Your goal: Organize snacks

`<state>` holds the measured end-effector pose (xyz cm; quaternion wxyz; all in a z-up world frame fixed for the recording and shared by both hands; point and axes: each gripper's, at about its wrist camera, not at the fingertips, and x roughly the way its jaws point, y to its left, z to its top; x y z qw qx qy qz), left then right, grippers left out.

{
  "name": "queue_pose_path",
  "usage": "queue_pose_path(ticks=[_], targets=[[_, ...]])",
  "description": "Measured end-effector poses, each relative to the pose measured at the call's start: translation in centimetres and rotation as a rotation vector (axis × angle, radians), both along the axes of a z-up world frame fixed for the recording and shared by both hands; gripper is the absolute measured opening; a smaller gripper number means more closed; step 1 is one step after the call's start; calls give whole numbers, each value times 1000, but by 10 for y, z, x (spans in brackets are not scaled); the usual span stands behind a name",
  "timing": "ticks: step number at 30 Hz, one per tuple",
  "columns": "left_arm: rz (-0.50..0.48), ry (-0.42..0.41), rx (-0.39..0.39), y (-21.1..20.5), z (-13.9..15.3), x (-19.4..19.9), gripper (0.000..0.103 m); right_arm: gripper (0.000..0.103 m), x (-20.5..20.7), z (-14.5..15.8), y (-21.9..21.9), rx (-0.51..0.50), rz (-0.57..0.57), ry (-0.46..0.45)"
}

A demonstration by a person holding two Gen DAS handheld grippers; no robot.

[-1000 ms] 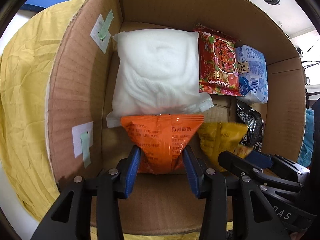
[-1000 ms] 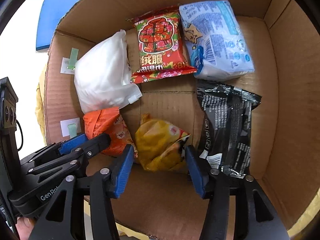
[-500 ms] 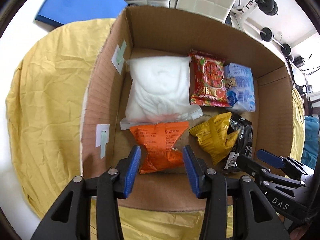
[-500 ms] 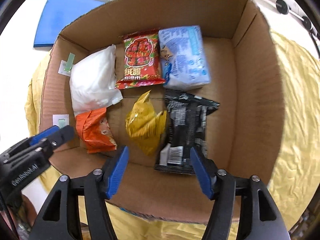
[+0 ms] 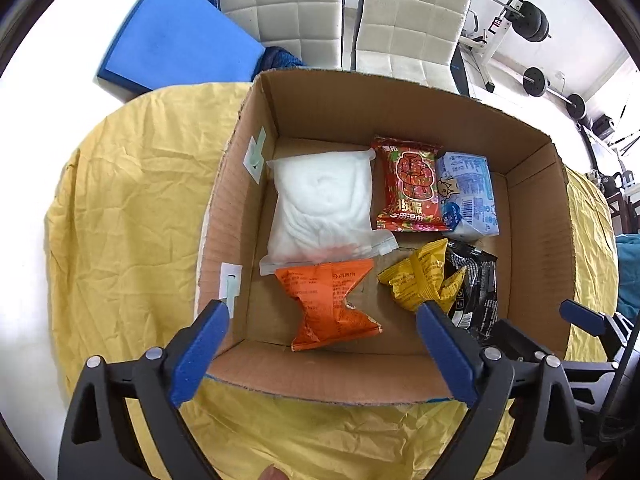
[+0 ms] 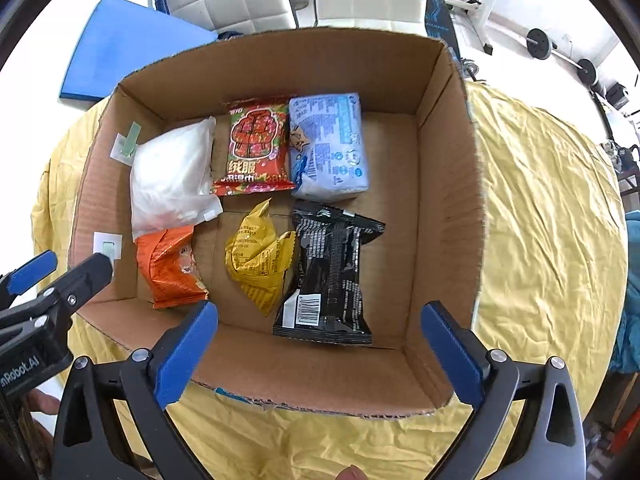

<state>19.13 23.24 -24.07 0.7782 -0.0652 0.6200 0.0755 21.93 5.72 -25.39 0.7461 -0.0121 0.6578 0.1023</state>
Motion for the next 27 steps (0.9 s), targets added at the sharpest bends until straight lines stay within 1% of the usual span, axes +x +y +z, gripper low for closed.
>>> queue_pose_path(ticks=[1, 5, 9, 12, 17, 22, 27], targets=[[0, -5, 5, 0, 3, -2, 99, 103, -1, 2, -1, 3, -5, -2], [-5, -27, 7, -5, 17, -8, 99, 103, -7, 13, -8, 8, -17, -17], [0, -67, -1, -12, 41, -19, 99, 103, -21, 38, -20, 17, -27, -58], [-1, -106, -2, -20, 68, -34, 99, 103, -35, 63, -31, 36, -37, -85], [-20, -189, 14, -35, 117, -61, 99, 103, -66, 118, -50, 51, -39, -171], [-51, -249, 43, -50, 161, -83, 99, 103, -98, 172, -66, 73, -33, -242], [-43, -300, 17, -57, 195, -104, 99, 103, -127, 218, -81, 89, -41, -308]])
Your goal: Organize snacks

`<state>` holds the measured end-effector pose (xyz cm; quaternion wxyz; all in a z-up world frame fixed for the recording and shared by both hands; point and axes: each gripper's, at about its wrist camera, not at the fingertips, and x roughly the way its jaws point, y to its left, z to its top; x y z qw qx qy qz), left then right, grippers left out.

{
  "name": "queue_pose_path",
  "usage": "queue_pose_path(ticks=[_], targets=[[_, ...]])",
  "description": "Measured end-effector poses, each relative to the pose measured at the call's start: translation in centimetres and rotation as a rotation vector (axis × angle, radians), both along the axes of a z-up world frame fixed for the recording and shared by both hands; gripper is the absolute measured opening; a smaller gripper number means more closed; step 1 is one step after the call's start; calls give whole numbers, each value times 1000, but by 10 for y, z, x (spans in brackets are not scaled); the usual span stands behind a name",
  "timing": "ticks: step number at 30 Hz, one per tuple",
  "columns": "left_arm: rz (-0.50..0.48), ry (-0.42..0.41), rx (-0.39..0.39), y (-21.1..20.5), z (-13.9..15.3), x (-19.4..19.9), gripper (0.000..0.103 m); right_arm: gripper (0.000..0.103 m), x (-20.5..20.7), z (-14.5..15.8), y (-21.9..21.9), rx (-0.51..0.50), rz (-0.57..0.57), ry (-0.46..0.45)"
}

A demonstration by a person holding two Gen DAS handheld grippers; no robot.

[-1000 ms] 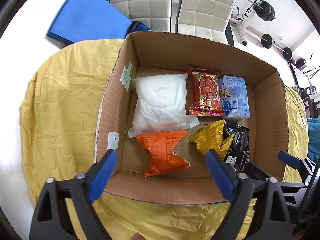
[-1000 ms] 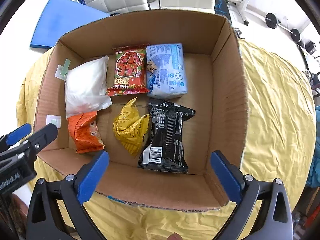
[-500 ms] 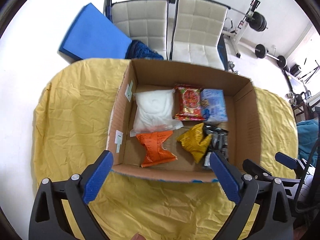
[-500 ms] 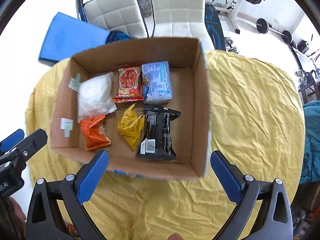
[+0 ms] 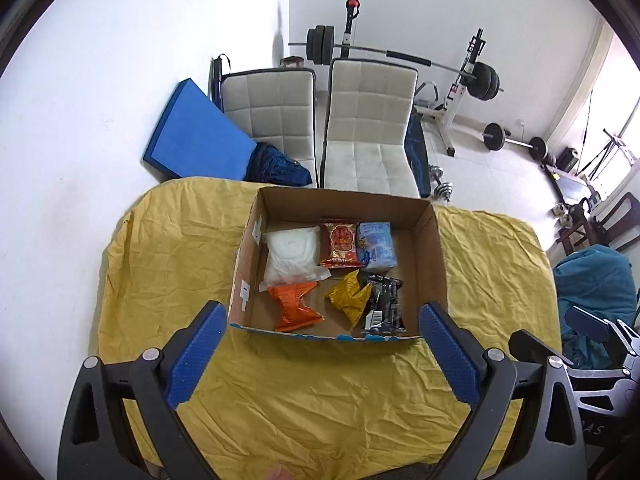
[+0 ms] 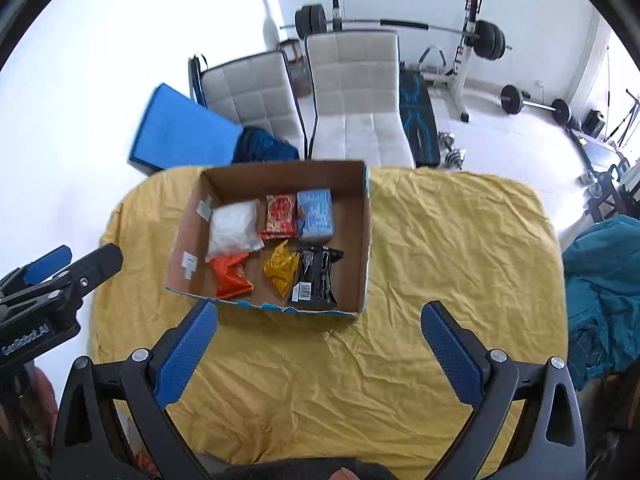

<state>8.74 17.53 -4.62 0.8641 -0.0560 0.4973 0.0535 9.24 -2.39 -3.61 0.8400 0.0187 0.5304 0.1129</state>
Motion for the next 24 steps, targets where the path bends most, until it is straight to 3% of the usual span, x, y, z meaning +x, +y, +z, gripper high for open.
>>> queue_pose_path(ticks=[11, 18, 24], targets=[[-3, -49, 4, -11, 43, -37, 99, 103, -43, 47, -18, 18, -2, -32], [13, -22, -13, -12, 51, -56, 99, 103, -59, 62, -18, -4, 3, -50], [28, -38, 23, -14, 58, -69, 99, 103, -64, 69, -19, -14, 2, -56]])
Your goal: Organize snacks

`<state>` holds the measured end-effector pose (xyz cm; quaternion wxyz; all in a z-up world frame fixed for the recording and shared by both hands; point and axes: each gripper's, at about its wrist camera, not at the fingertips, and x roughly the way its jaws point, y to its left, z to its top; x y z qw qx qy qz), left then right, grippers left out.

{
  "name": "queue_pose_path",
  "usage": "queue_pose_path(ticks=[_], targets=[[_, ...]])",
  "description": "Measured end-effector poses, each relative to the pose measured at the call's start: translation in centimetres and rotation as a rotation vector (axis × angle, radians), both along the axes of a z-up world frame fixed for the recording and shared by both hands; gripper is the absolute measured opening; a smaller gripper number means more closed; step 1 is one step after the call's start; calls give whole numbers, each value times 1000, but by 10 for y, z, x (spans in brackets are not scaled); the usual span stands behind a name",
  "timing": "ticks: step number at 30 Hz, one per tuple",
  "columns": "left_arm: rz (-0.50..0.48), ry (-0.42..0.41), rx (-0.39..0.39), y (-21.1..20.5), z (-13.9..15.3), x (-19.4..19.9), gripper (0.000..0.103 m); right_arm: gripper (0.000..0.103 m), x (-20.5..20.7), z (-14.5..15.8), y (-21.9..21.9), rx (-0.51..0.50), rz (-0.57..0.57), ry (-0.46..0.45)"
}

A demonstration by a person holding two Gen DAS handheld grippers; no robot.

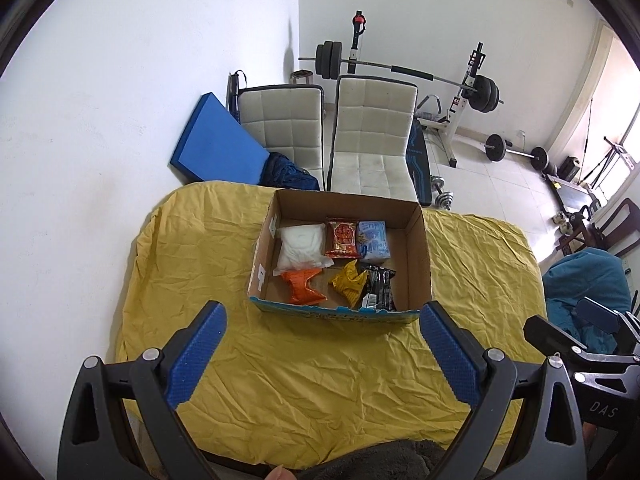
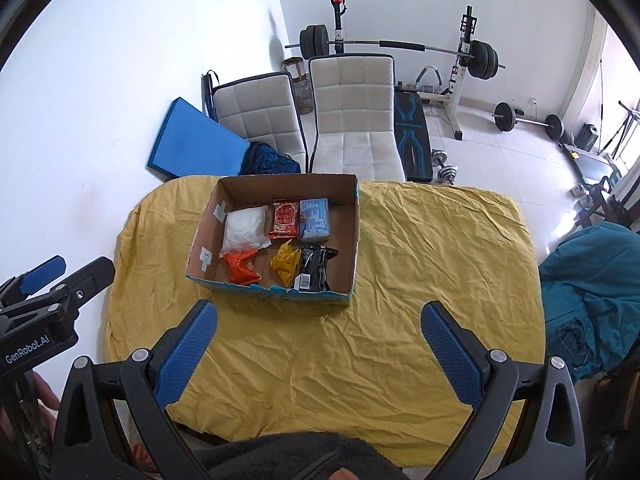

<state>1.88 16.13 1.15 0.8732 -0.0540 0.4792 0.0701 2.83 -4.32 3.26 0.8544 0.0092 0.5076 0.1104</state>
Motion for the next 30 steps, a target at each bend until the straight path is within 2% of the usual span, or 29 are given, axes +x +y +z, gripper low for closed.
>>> queue_pose_path(ticks=[1, 13, 30], targets=[[2, -5, -2, 1, 1, -2, 103, 103, 0, 0, 0, -4, -2, 0], [12, -41, -5, 1, 8, -14, 103, 103, -6, 10, -4, -30, -24, -22], [18, -6, -6, -3, 2, -23, 103, 103, -11, 10, -8, -37, -44, -30]])
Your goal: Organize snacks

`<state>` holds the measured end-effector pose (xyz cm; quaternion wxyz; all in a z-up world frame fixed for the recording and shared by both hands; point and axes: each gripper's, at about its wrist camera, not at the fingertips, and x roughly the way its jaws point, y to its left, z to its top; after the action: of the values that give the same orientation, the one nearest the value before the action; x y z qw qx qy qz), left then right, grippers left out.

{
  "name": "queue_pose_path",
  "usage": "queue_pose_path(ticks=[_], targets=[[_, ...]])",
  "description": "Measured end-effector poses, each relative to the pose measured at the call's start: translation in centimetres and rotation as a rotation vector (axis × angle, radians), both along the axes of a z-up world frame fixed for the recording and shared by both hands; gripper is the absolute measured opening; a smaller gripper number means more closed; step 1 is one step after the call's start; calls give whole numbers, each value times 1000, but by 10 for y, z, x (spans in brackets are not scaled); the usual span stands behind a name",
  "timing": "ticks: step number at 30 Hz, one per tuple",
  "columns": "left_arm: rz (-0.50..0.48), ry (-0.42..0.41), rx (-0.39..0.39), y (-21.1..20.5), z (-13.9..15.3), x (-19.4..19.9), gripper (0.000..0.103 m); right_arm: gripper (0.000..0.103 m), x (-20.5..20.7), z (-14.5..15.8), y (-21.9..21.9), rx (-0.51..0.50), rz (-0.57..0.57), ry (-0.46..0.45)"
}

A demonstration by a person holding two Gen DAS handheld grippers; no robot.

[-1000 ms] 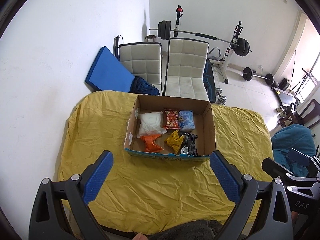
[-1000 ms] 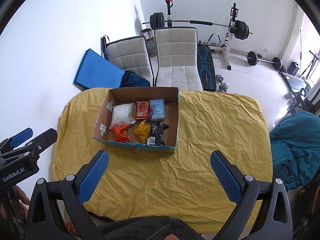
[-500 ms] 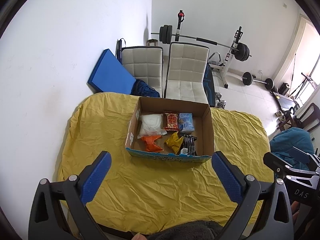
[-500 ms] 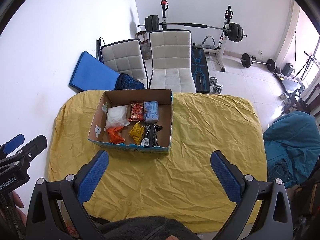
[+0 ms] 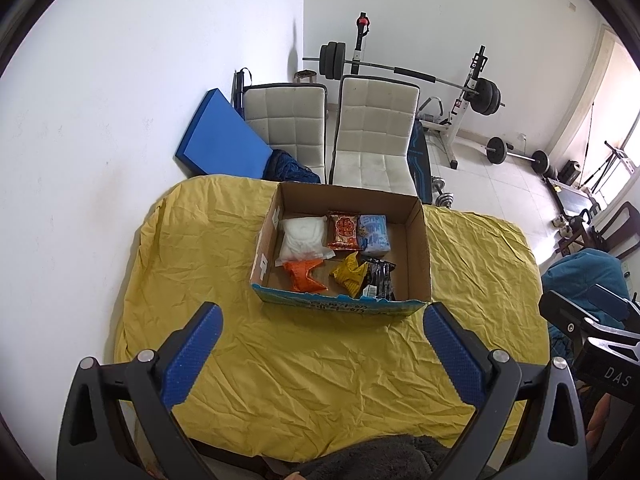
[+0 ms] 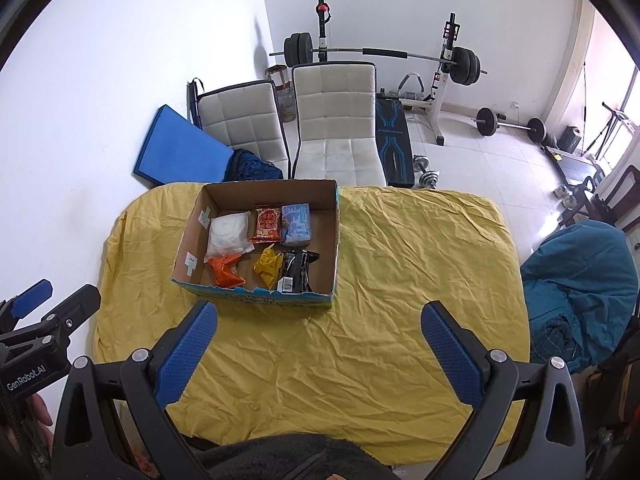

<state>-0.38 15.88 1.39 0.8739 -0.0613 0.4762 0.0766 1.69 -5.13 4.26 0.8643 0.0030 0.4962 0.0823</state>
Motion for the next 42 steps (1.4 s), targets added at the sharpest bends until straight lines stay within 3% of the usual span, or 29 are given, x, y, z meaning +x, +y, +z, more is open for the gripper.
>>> queue_pose_path(ticks=[42], targets=[[-20, 4, 23, -3, -10, 9, 103, 103, 0, 2, -12, -38, -56, -35]])
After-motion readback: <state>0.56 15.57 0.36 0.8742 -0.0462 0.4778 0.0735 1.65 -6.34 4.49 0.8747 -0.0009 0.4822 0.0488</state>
